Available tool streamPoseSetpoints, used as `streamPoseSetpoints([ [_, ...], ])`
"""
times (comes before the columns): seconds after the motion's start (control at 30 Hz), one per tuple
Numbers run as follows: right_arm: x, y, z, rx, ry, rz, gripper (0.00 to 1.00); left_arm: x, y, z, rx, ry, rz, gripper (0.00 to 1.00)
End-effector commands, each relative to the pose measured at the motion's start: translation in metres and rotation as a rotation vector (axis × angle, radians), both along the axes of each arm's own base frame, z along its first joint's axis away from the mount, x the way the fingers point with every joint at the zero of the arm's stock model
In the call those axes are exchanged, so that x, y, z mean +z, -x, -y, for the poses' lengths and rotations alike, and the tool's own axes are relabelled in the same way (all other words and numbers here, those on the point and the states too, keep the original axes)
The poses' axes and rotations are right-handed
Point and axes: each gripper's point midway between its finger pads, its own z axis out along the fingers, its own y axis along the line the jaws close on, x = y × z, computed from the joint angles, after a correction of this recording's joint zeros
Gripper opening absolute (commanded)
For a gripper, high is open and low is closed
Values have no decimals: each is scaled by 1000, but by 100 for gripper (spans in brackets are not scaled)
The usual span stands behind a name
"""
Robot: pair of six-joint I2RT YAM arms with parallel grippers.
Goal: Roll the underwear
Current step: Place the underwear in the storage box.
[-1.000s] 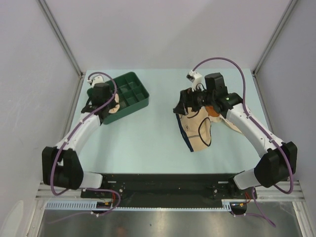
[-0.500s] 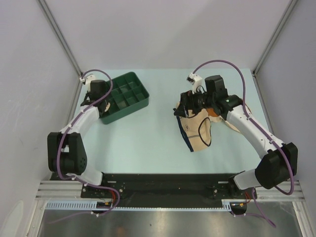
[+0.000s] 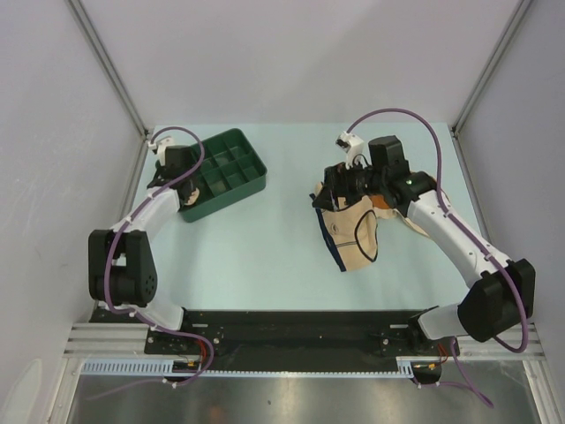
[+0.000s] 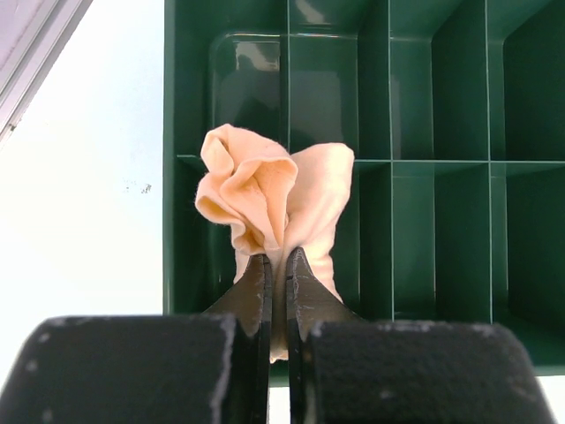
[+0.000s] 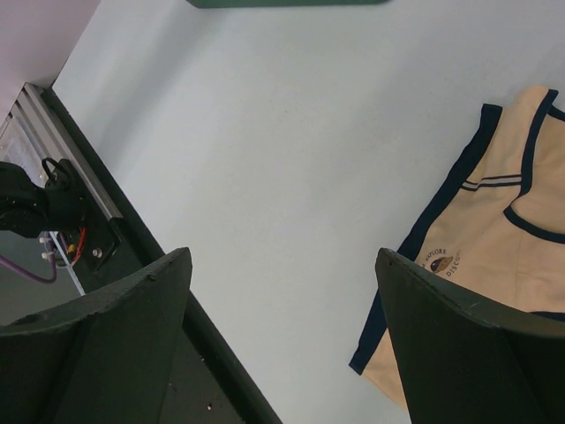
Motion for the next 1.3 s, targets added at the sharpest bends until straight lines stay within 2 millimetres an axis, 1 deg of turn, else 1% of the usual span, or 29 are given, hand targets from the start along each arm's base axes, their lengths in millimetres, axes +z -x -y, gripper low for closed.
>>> streamPoseSetpoints([
  [0.0,19,2,3,-9,-28,65,89,3,17,-12,19,-53,-37,0],
  [0.1,18,3,4,-12,-26,62,89,6,20,-10,15,-44,-31,0],
  [0.2,20,4,3,-12,-34,61,89,-4,27,-8,9,-33,-67,0],
  [0.43,24,5,5,-18,-35,74,89,-5,30,-7,-2,-23,-72,0],
  [0.53,26,7,7,-25,-37,74,89,-6,31,-14,14,-37,-84,0],
  [0.57,28,8,7,-26,-38,80,89,-12,30,-13,2,-20,-100,0],
  [0.6,28,8,8,-26,-39,81,89,-14,28,-17,6,-11,-109,0],
  [0.63,29,8,8,-28,-40,83,89,-16,27,-16,1,-4,-118,0],
  [0.67,29,9,8,-28,-39,85,89,-23,26,-16,-4,-5,-142,0],
  [0.7,30,9,10,-34,-35,89,89,-25,27,-16,-9,-7,-156,0],
  [0.73,29,9,11,-38,-32,87,89,-24,26,-16,-7,-10,-157,0],
  [0.87,31,11,13,-43,-28,94,89,-25,33,-16,-14,-12,-167,0],
  [0.93,30,11,13,-43,-29,91,89,-26,31,-14,-26,-4,-169,0],
  [1.0,30,10,11,-40,-33,91,89,-34,29,-12,-36,1,-196,0],
  [1.1,32,11,11,-38,-37,94,89,-39,26,-12,-43,-3,-213,0],
  [1.17,33,12,13,-41,-34,101,89,-49,25,-12,-53,-6,-247,0],
  [1.2,33,12,14,-42,-32,105,89,-46,20,-11,-56,-7,-242,0],
  [1.23,33,12,15,-44,-30,107,89,-52,19,-11,-64,-9,-263,0],
  [1.27,33,12,15,-47,-28,108,89,-53,18,-22,-40,-6,-265,0],
])
